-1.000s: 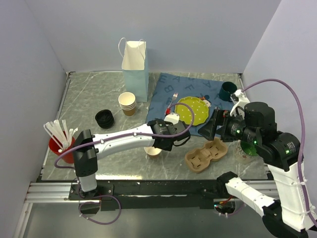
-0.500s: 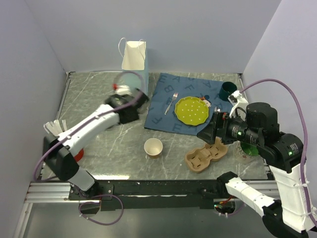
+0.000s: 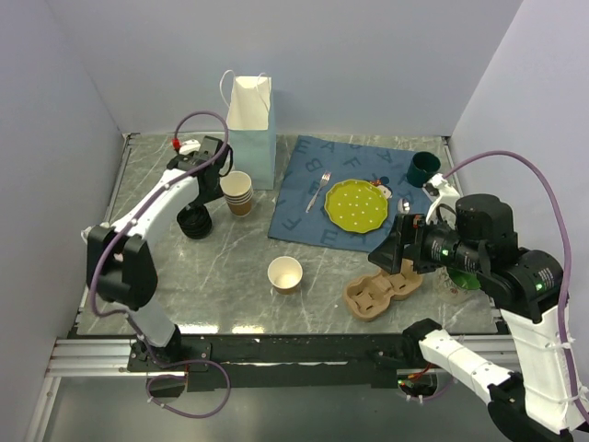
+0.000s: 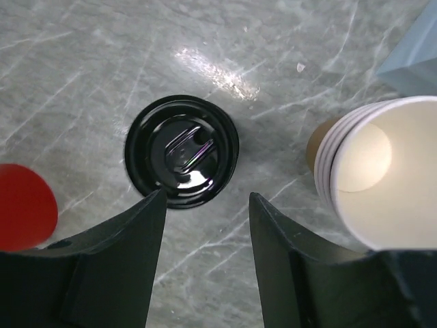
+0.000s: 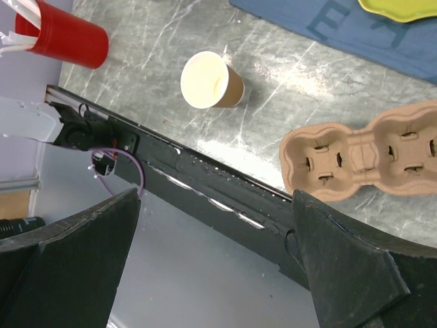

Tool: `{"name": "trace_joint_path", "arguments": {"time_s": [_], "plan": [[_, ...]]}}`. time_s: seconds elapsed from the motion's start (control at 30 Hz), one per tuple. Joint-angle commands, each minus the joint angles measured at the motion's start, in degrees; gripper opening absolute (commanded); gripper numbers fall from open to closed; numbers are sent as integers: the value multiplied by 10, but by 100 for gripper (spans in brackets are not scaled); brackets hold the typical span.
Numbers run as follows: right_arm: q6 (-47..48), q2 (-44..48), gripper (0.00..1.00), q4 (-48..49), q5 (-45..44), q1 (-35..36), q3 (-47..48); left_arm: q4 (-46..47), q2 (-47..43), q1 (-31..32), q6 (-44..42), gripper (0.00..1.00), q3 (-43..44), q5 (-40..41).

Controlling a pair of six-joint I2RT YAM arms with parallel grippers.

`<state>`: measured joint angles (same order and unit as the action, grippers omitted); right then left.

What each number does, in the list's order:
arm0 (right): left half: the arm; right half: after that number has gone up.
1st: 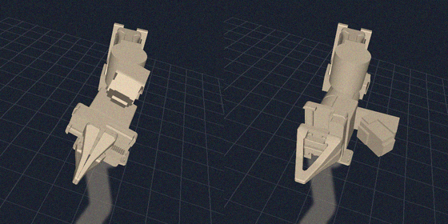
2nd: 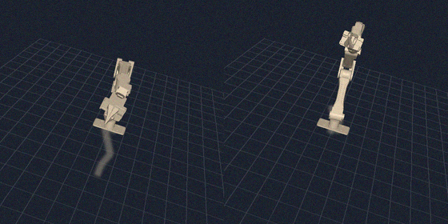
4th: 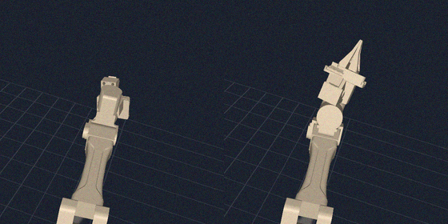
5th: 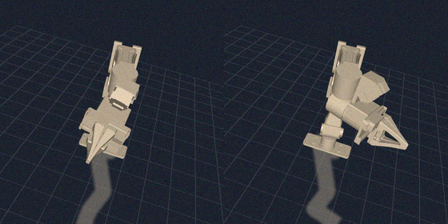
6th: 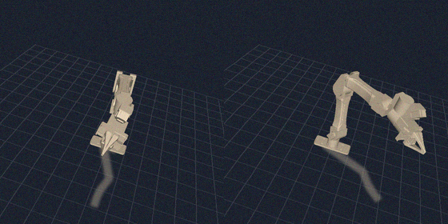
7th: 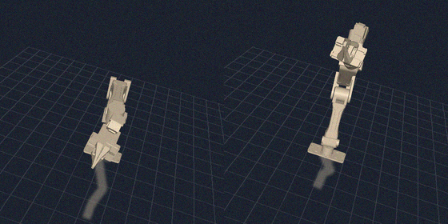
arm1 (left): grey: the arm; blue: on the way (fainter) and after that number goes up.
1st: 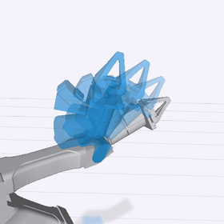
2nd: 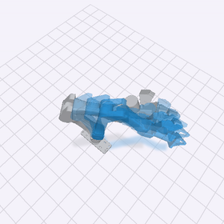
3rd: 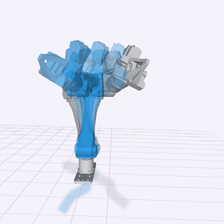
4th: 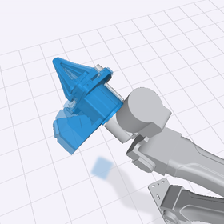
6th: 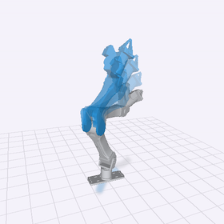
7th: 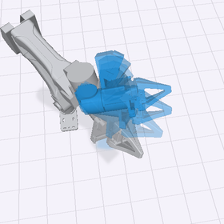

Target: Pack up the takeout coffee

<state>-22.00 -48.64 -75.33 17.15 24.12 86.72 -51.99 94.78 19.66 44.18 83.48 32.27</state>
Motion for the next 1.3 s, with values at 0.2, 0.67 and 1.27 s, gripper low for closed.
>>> {"name": "trace_joint_path", "arguments": {"time_s": [0.2,0.67,1.27], "plan": [[-16,-28,100,28,-1,-2,7,76,55,-39,-88,53,21,-88],[-23,-72,100,50,5,-2,36,84,89,-52,-95,43,10,-113],[-29,-85,100,64,4,-1,36,81,100,-55,-95,29,5,-107]]}}
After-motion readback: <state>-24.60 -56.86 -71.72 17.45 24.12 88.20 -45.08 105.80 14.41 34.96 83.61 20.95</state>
